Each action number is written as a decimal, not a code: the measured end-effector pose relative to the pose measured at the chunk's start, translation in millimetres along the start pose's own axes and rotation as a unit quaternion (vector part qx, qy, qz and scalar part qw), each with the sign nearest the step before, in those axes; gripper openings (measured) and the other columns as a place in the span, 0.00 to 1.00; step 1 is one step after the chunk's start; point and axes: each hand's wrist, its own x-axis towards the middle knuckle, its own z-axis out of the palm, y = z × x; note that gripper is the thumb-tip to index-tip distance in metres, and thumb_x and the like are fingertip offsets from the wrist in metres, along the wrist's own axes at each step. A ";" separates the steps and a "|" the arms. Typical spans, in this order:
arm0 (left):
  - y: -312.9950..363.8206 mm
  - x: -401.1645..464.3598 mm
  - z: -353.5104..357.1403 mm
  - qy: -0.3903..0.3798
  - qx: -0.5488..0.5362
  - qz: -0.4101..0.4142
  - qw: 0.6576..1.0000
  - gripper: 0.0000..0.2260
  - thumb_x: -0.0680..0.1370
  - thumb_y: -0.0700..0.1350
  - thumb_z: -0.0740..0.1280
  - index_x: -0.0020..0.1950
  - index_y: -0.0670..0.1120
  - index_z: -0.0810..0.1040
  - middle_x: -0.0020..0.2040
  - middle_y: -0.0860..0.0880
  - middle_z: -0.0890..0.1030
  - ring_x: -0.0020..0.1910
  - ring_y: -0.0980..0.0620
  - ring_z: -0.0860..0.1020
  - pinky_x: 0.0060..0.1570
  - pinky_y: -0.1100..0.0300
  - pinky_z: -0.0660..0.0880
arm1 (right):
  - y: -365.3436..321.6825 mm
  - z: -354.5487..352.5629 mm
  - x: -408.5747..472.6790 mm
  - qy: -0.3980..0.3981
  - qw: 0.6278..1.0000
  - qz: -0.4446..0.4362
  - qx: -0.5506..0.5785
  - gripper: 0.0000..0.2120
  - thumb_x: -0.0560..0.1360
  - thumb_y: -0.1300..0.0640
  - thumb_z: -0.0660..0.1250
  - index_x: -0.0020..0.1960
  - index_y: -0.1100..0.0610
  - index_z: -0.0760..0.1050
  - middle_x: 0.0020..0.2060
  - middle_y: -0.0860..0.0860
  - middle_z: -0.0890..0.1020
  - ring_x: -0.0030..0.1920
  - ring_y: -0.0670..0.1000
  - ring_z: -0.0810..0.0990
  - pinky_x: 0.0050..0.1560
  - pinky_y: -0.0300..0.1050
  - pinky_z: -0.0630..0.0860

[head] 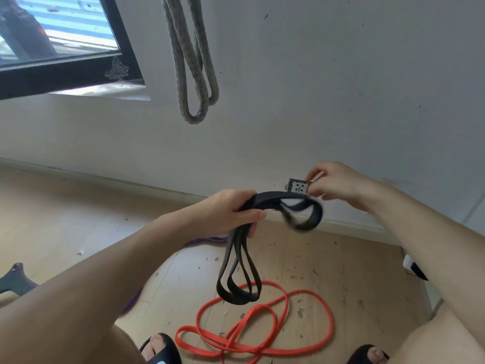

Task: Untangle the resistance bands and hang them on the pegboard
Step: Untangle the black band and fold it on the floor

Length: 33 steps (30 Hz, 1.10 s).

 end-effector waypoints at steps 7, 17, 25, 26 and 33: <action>2.4 1.7 10.2 -0.030 0.044 0.029 0.998 0.07 0.83 0.42 0.66 0.46 0.52 0.76 0.38 0.53 0.83 0.37 0.58 0.82 0.42 0.64 0.78 | -54.1 74.5 -35.2 -0.111 0.977 -0.182 0.008 0.19 0.86 0.45 0.52 0.57 0.54 0.78 0.50 0.52 0.86 0.54 0.49 0.82 0.61 0.46 0.75; 6.6 0.9 5.5 -0.014 0.040 0.008 0.999 0.07 0.82 0.41 0.67 0.44 0.51 0.79 0.42 0.50 0.87 0.41 0.58 0.85 0.46 0.70 0.77 | -57.8 82.4 -37.0 0.014 0.970 -0.210 -0.123 0.25 0.84 0.38 0.51 0.40 0.53 0.72 0.32 0.48 0.79 0.37 0.53 0.78 0.36 0.48 0.68; -8.4 4.8 6.3 0.014 0.139 -0.010 0.990 0.09 0.79 0.50 0.71 0.50 0.47 0.74 0.36 0.52 0.78 0.32 0.57 0.76 0.36 0.65 0.73 | -61.5 65.8 -30.4 0.122 0.966 -0.229 -0.009 0.10 0.82 0.46 0.64 0.47 0.51 0.75 0.24 0.53 0.76 0.23 0.48 0.68 0.30 0.49 0.67; -10.0 5.6 5.4 0.021 0.124 -0.007 0.992 0.09 0.79 0.50 0.72 0.49 0.49 0.73 0.38 0.50 0.80 0.35 0.55 0.79 0.38 0.63 0.76 | -62.4 62.2 -30.4 0.128 0.966 -0.226 0.021 0.10 0.82 0.46 0.64 0.46 0.52 0.75 0.24 0.54 0.75 0.23 0.49 0.68 0.29 0.50 0.68; -15.2 3.7 1.5 0.021 0.009 0.012 1.000 0.07 0.81 0.48 0.70 0.56 0.51 0.74 0.53 0.46 0.86 0.51 0.51 0.85 0.56 0.51 0.82 | -61.9 47.3 -24.2 0.136 0.969 -0.195 0.067 0.18 0.82 0.47 0.65 0.43 0.60 0.76 0.25 0.52 0.72 0.25 0.50 0.68 0.33 0.50 0.69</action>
